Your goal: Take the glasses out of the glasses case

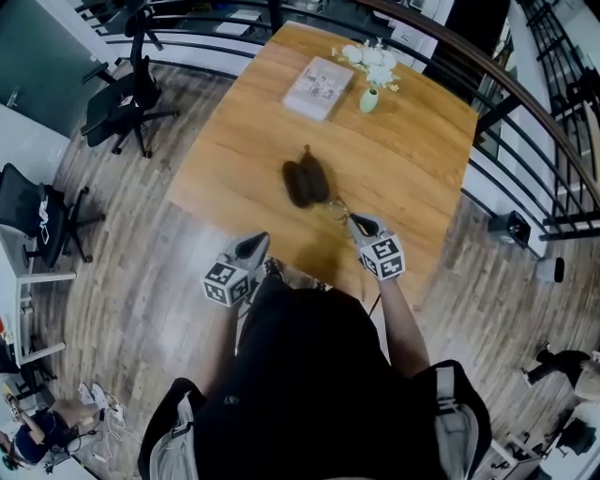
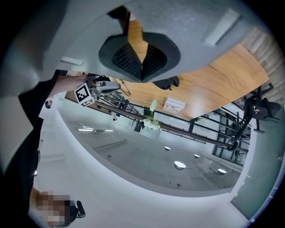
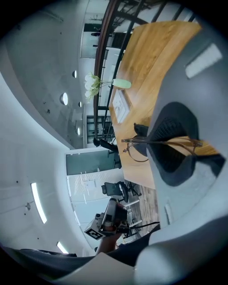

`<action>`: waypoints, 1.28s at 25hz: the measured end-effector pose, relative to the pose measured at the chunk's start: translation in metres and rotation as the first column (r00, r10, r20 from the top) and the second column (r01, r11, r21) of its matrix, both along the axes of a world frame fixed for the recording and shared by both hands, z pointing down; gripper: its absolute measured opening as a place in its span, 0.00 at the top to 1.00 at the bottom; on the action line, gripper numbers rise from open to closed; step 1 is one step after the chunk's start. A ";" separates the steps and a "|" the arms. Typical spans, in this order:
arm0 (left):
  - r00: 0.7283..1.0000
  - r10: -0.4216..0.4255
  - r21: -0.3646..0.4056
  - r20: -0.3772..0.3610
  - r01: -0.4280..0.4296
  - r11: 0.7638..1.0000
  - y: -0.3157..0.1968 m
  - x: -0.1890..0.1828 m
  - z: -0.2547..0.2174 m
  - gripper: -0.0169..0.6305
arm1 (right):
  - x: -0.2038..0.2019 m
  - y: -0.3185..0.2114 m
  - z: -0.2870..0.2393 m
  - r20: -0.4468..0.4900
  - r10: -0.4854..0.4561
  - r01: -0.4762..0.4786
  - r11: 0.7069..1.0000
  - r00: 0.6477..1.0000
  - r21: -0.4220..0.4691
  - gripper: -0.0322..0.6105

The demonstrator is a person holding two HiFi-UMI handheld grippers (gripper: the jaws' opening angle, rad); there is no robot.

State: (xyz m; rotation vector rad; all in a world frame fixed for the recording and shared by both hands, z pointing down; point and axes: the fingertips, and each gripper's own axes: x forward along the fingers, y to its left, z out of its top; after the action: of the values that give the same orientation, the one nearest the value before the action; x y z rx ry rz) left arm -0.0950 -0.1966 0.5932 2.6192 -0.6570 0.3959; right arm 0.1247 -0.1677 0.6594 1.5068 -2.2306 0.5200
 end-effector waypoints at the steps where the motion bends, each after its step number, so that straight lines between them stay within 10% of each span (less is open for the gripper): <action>1: 1.000 -0.004 0.001 0.001 0.004 1.000 0.005 0.001 0.000 0.96 | 0.002 0.005 -0.002 -0.002 -0.002 0.002 1.000 1.000 0.001 0.92; 32: 1.000 0.013 0.007 0.006 -0.013 1.000 0.036 0.055 -0.001 0.96 | 0.042 0.044 -0.031 -0.026 -0.062 0.063 0.997 0.998 0.050 0.92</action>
State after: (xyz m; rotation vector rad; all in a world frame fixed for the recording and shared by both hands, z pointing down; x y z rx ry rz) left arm -0.0400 -0.1609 0.5919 2.6316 -0.6449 0.4066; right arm 0.1669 -0.1233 0.6286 1.4550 -2.2796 0.4268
